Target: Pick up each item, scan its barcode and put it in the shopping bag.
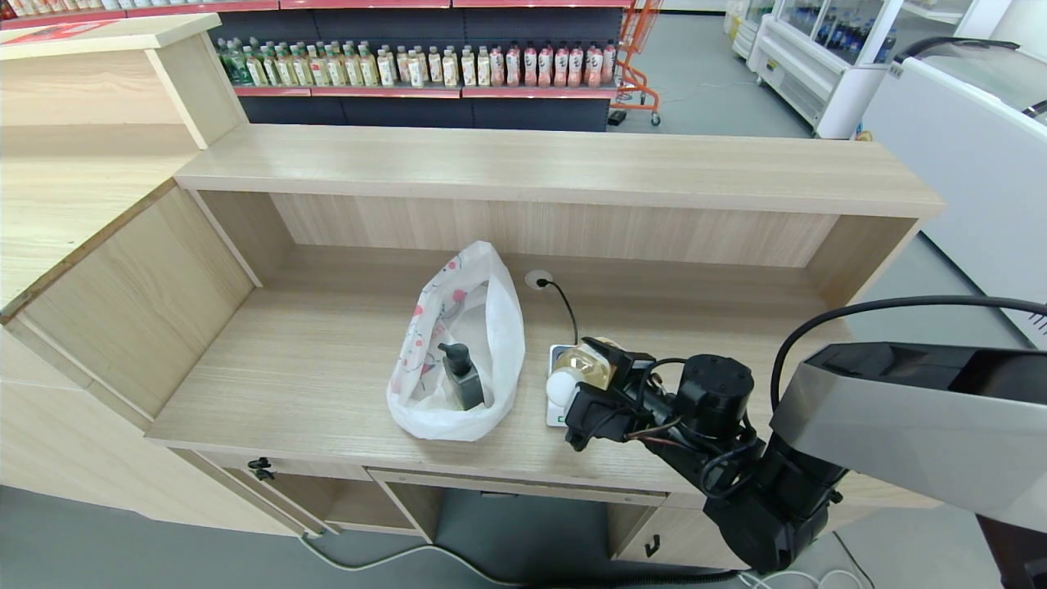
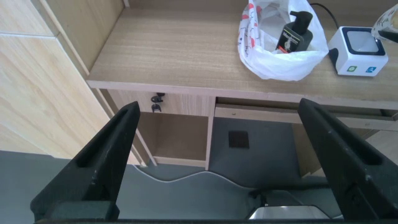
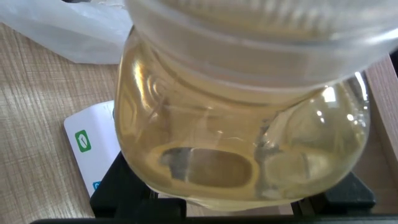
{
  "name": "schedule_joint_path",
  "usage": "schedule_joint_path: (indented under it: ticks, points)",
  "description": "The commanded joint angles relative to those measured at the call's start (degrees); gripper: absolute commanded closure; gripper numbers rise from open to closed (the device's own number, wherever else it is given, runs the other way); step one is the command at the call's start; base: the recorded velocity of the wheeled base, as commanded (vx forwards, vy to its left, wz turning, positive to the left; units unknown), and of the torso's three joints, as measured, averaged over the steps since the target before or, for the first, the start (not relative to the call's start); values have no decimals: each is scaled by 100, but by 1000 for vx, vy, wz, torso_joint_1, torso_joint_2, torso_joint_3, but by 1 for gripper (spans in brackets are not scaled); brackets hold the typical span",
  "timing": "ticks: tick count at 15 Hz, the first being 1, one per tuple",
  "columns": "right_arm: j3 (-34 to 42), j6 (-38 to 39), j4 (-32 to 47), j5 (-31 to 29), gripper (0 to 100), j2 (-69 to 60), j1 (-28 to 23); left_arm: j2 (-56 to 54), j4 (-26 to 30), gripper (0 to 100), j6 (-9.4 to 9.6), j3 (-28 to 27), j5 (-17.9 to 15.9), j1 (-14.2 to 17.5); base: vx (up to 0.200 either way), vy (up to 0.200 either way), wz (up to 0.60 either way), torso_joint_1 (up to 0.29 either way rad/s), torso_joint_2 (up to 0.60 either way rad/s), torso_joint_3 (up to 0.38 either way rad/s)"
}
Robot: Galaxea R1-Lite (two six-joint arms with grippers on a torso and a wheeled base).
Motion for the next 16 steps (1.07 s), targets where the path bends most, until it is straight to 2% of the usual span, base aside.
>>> schedule_joint_path:
  ticks: [1, 11, 13, 15, 16]
  points:
    - [-11, 7, -6, 2, 100, 19, 10, 9, -2, 0, 0, 0, 1, 0, 0, 0, 0, 0, 0, 0]
    - [-46, 95, -6, -24, 100, 45, 63, 9, -2, 0, 0, 0, 1, 9, 0, 0, 0, 0, 0, 0]
    - [-239, 112, -6, -68, 100, -201, 81, 9, -2, 0, -9, 0, 1, 0, 0, 0, 0, 0, 0, 0]
    - [-345, 446, -6, -367, 100, -544, 81, 9, -2, 0, -9, 0, 1, 0, 0, 200, 0, 2, 5, 2]
    - [-353, 815, -6, -921, 100, -975, 63, 9, -2, 0, -9, 0, 1, 0, 0, 200, 0, -12, -7, 2]
